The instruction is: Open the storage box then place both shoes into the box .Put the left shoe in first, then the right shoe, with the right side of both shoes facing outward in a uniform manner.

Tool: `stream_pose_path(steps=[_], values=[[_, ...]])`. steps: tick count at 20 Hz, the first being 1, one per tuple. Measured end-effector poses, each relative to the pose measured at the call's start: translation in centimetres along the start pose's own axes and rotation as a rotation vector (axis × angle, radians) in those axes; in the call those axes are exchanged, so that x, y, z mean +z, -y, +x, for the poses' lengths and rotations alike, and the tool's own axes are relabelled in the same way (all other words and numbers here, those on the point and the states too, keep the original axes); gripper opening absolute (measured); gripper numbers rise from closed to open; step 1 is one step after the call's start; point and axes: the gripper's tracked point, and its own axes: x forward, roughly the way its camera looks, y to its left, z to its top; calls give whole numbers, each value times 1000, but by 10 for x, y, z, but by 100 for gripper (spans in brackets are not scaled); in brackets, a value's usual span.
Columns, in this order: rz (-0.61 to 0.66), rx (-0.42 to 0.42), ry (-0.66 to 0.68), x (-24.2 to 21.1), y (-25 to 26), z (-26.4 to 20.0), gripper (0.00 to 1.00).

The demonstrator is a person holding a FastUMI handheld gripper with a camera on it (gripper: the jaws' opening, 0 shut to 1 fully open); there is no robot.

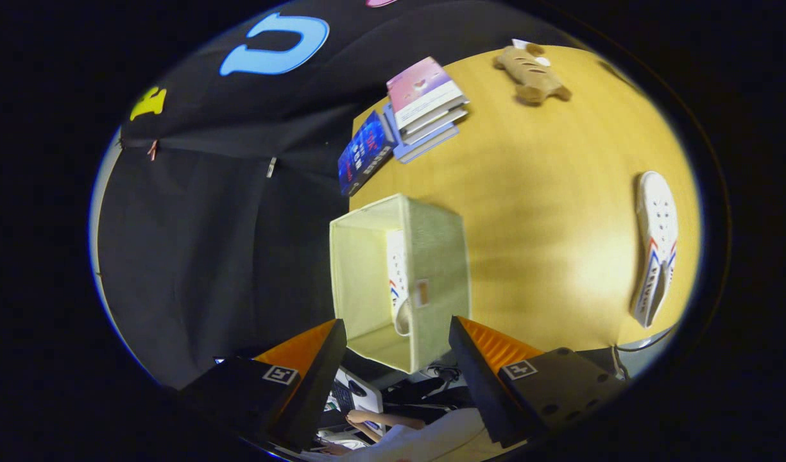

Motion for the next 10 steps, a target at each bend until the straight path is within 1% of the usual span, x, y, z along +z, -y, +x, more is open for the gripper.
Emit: stream_pose_path(steps=[1, 4, 6, 8, 10], values=[[11, -33, 19, 7, 26, -13, 98], [46, -170, 62, 24, 114, -52, 98], [53, -280, 80, 32, 175, -76, 97], [37, -391, 86, 39, 234, -90, 97], [25, -465, 80, 47, 278, -94, 97]])
